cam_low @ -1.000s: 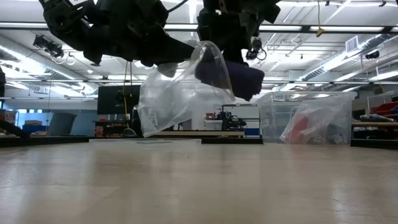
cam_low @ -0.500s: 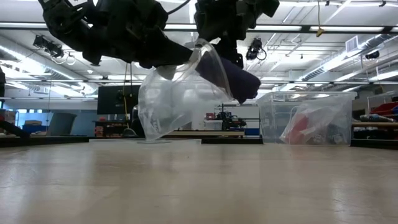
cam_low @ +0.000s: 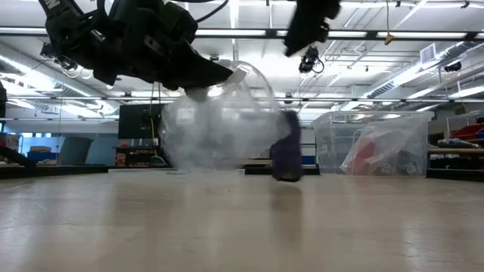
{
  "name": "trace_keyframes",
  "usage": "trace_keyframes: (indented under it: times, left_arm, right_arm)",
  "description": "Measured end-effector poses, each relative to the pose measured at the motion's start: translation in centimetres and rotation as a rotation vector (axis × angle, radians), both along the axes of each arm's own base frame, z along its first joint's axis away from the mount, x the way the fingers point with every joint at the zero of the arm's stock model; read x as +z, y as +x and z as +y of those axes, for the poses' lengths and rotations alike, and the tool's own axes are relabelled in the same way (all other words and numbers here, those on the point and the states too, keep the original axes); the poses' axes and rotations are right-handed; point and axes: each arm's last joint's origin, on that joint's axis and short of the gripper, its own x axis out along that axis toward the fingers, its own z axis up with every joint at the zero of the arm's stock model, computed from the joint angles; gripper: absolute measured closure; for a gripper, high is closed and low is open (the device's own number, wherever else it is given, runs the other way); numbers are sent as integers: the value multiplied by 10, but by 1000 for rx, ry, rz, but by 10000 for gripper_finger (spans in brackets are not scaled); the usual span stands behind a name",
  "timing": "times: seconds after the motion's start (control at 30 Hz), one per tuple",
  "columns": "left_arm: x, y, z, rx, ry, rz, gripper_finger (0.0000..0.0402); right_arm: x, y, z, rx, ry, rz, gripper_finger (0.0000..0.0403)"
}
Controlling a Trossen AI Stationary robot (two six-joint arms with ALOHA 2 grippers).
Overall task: Roll bandage
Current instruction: Put the blue rolled bandage inside the transparent zip bag
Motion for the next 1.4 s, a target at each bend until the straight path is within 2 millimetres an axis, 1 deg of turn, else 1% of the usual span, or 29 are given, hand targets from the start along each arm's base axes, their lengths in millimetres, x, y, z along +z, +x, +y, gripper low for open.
trace_keyframes:
  times: [0.07, 0.2, 0.33, 0.4, 0.5, 0.57, 0.67, 0.8, 1.0, 1.1, 1.17, 1.27, 1.4]
  left_arm:
    - [-1, -1, 0, 0, 0, 1, 402]
    - [-1, -1, 0, 0, 0, 1, 402]
    - [-2, -1, 0, 0, -5, 7, 402]
    - [-2, -1, 0, -1, -3, 10, 402]
    - [-2, -1, 0, 0, -4, 10, 402]
    - [-2, -1, 0, 1, -12, 11, 402]
    - [-2, -1, 0, 7, -28, 18, 402]
    - [-3, -1, 0, 20, -26, 31, 402]
    - [-6, -2, 0, 27, -28, 61, 402]
    - [-6, -2, -1, 23, -28, 60, 402]
    - [-5, -2, -2, 20, -27, 54, 402]
    - [-5, -2, -2, 19, -27, 53, 402]
    - [-4, -2, -2, 19, -28, 44, 402]
  right_arm:
    - [-10, -4, 10, 0, -44, 43, 210]
    - [-43, 0, 24, -18, -15, 65, 197]
    - [-85, -12, 24, -141, 50, 147, 186]
    - [-99, -20, 26, -158, 39, 172, 183]
    - [-108, -28, 25, -253, 79, 175, 180]
    - [-115, -34, 22, -386, 129, 193, 178]
    - [-119, -40, 22, -579, 208, 215, 174]
    - [-123, -56, 34, -727, 235, 307, 170]
    - [-123, -89, 56, -936, 182, 485, 165]
    - [-122, -101, 68, -1014, 164, 521, 165]
    - [-122, -103, 76, -1038, 177, 484, 165]
    - [-126, -100, 84, -1056, 223, 369, 164]
    - [-148, -99, 84, -1080, 283, 249, 165]
